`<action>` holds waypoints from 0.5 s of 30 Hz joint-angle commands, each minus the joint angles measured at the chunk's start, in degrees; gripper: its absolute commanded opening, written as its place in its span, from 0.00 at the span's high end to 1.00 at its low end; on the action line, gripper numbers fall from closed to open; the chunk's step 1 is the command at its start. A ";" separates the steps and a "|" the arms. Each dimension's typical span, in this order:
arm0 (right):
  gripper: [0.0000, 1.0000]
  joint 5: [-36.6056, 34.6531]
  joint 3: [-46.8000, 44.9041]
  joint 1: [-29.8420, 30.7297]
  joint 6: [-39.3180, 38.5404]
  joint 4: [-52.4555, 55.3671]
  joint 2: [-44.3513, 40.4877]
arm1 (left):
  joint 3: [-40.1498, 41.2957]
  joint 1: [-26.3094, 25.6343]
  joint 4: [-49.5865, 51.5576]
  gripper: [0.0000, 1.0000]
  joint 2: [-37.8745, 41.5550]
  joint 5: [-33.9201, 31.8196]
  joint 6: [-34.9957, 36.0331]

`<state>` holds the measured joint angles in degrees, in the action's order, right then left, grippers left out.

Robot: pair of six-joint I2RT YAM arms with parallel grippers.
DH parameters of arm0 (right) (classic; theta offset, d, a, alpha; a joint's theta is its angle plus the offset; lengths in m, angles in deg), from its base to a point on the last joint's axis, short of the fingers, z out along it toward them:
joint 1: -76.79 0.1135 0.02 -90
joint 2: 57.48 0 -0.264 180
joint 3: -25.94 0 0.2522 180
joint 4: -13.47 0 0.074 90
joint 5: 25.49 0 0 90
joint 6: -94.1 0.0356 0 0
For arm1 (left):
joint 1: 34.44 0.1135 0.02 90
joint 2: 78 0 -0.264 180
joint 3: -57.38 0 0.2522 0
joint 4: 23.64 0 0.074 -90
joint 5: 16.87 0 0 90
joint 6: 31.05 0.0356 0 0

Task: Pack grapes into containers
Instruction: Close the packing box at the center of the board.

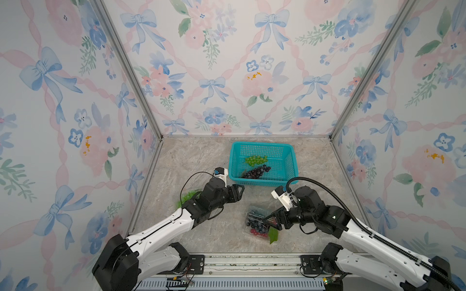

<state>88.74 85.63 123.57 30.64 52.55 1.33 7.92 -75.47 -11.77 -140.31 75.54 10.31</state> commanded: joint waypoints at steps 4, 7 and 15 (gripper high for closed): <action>0.26 -11.30 -3.66 7.18 3.01 0.27 0.62 | 3.43 0.26 2.93 0.39 1.63 6.50 -1.29; 0.27 -16.96 -3.48 11.40 3.30 1.39 2.77 | 4.94 0.01 3.30 0.39 2.55 8.07 -1.30; 0.31 -27.36 -3.52 16.50 7.15 0.87 8.80 | 8.82 -2.06 3.55 0.42 4.32 11.20 -2.42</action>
<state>68.02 82.59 138.61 35.50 51.63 7.56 15.09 -76.67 -9.04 -136.72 84.59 8.54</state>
